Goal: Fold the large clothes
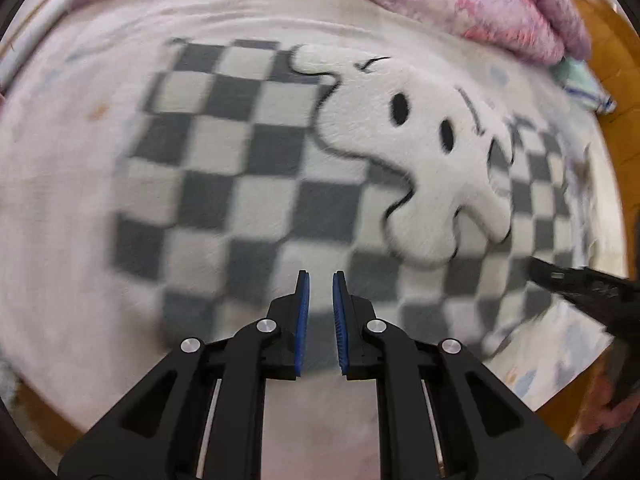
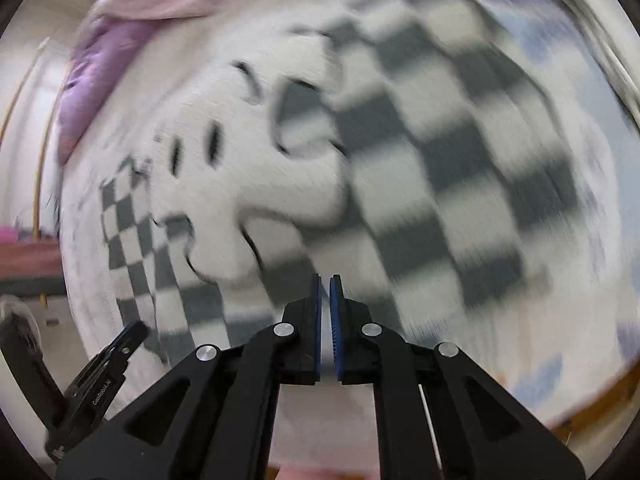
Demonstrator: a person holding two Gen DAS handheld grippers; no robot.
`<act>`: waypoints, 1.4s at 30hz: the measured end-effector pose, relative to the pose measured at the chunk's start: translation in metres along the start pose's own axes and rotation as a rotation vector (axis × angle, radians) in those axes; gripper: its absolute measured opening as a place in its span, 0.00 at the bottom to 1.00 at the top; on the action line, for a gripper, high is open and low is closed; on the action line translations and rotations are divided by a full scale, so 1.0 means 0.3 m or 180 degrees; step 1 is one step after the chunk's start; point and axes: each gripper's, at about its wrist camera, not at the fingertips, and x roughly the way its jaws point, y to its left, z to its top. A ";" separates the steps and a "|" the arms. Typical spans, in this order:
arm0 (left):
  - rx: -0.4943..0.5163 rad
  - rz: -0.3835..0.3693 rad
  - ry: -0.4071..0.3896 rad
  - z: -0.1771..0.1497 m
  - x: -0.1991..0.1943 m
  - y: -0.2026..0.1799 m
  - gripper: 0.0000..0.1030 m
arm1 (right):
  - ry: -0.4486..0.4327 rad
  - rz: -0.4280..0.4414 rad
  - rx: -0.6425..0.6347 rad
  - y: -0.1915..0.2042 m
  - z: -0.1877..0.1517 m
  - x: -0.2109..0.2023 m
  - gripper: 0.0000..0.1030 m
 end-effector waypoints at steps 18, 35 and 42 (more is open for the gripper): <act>0.0153 0.0274 0.0287 -0.139 -0.019 -0.126 0.54 | 0.0488 0.0142 0.0459 -0.223 -0.295 -0.192 0.86; 0.0288 0.0175 -0.0070 0.100 -0.055 -0.281 0.58 | -0.0587 0.0417 0.0383 -0.550 0.040 -0.447 0.89; 0.0415 0.0179 -0.0107 0.218 -0.013 -0.363 0.59 | -0.0387 0.0515 0.0185 -0.617 0.340 -0.334 0.90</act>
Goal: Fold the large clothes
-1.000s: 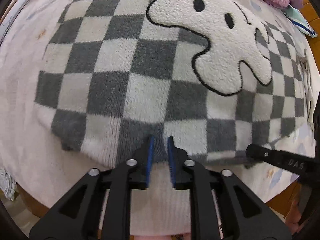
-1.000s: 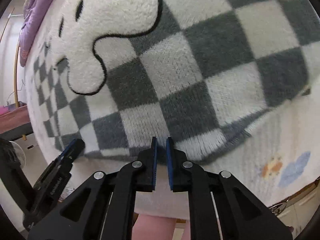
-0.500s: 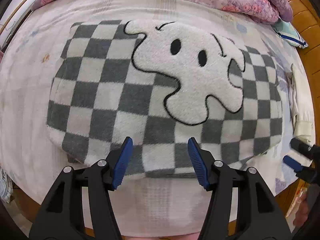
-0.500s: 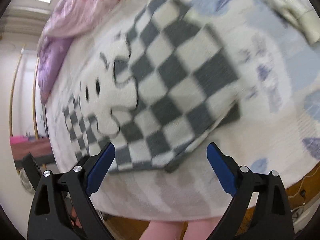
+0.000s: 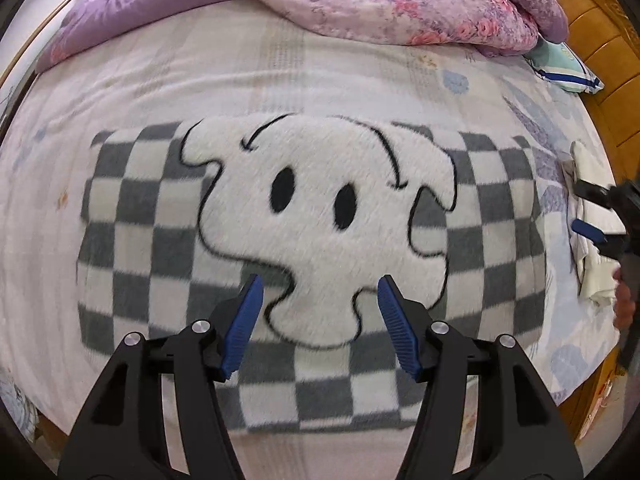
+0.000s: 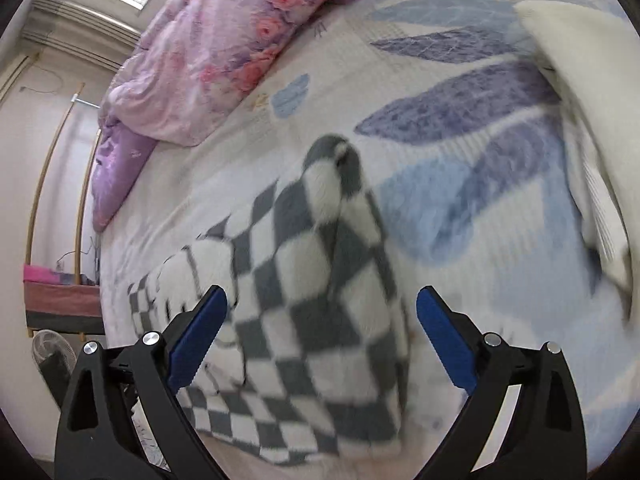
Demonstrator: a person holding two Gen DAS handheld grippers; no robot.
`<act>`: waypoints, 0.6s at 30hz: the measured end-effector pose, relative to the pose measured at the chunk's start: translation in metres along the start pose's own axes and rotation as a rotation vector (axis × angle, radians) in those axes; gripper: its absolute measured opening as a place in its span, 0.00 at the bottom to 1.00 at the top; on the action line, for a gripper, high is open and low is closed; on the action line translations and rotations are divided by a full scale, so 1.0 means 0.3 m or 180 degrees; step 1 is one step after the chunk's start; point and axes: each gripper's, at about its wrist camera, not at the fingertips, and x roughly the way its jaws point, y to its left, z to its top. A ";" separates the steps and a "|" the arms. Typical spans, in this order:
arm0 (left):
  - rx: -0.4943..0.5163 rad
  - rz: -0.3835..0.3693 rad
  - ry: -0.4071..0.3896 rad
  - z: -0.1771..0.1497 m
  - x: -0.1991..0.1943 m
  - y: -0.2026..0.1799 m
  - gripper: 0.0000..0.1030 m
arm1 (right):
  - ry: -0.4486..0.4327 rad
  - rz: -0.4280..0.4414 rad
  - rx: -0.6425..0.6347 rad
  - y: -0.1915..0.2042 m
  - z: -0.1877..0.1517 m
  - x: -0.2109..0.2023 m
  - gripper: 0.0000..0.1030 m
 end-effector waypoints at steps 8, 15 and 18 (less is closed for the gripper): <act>0.0037 0.0047 0.0007 0.093 0.070 -0.015 0.64 | 0.0286 0.0095 0.0138 -0.088 0.203 0.181 0.90; -0.0022 0.0040 0.0005 0.139 0.122 0.006 0.72 | 0.0280 0.0574 -0.0013 -0.106 0.267 0.284 0.90; 0.0006 0.0077 0.0004 0.158 0.131 0.012 0.72 | 0.0282 0.0479 -0.0269 -0.104 0.223 0.330 0.90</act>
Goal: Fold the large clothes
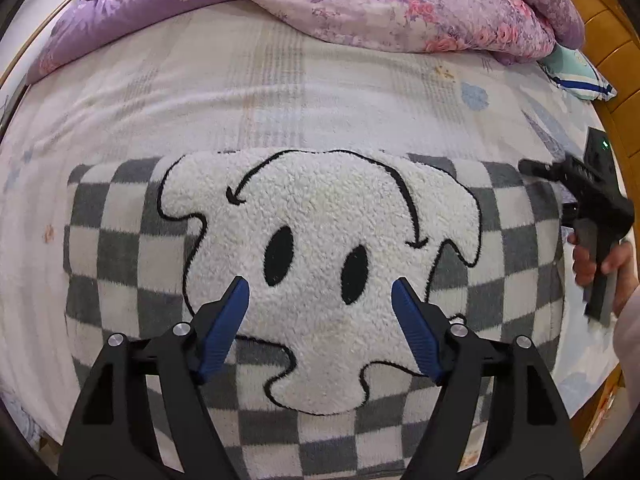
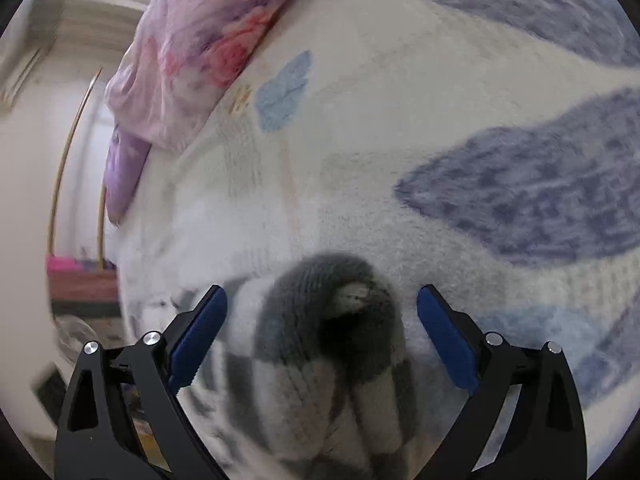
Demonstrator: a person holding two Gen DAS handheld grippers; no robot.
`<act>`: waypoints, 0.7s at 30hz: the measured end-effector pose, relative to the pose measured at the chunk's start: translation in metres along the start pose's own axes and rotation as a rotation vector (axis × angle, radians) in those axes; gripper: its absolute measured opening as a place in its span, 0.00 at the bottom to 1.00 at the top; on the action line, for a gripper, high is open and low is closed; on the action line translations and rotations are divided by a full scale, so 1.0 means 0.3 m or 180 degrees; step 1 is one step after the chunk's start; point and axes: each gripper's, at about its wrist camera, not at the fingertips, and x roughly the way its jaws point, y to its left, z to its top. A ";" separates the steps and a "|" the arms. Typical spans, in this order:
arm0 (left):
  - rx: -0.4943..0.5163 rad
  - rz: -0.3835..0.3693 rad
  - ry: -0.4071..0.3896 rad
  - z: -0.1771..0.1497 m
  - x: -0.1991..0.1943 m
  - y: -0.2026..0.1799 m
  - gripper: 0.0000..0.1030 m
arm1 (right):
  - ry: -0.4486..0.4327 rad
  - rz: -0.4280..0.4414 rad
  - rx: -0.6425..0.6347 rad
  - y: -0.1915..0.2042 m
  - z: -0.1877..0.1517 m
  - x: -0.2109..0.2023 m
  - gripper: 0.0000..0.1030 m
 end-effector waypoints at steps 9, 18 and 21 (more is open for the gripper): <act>-0.0219 -0.0182 -0.0013 0.155 0.050 0.052 0.72 | 0.0584 0.0730 0.0513 -0.064 -0.331 -0.068 0.89; -0.0192 -0.0260 -0.0050 0.328 0.057 0.045 0.72 | 0.0717 -0.0647 0.0225 0.067 -0.637 -0.100 0.74; -0.0264 -0.0364 0.0009 0.345 0.058 0.049 0.61 | 0.0744 -0.0911 0.0420 0.067 -0.641 -0.088 0.74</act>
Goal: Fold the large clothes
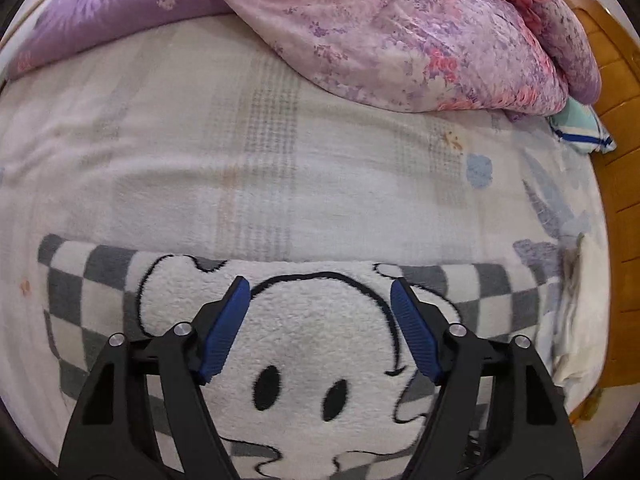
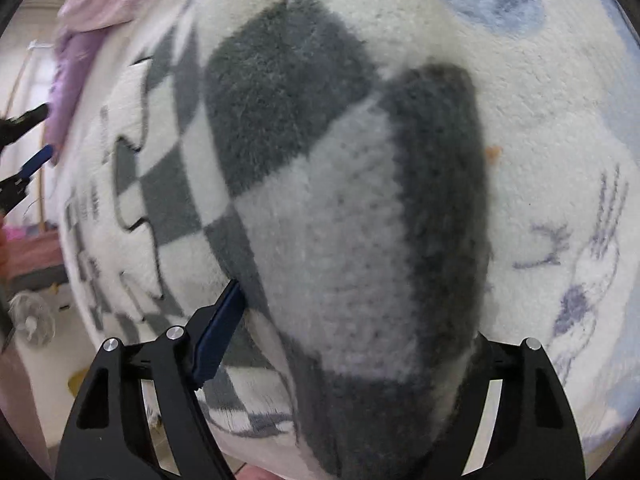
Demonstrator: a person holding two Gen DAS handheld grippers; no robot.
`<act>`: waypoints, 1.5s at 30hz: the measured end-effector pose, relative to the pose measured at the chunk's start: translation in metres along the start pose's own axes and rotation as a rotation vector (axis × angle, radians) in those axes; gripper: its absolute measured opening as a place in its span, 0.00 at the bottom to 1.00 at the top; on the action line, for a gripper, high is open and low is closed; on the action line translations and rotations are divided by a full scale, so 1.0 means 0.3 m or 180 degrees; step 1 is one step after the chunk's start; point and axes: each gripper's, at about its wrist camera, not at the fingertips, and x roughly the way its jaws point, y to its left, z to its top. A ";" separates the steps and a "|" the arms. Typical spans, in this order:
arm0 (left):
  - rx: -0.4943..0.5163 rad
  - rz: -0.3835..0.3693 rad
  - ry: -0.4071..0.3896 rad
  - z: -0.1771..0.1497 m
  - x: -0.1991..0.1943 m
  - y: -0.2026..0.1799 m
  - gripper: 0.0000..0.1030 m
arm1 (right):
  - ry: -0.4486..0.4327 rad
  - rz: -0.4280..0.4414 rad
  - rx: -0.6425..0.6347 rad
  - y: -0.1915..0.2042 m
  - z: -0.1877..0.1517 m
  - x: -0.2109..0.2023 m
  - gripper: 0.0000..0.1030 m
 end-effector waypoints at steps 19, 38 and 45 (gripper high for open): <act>0.0031 0.0376 0.1088 0.132 0.354 0.032 0.00 | 0.0158 -0.0644 0.0240 0.083 0.028 0.025 0.83; 0.0322 0.0717 0.1279 0.084 0.329 -0.015 0.00 | 0.0315 -0.0660 0.0495 -0.032 -0.004 0.026 0.92; 0.0231 0.0408 0.1218 0.048 0.335 0.050 0.00 | 0.0298 -0.0540 0.0477 -0.070 0.015 0.038 0.94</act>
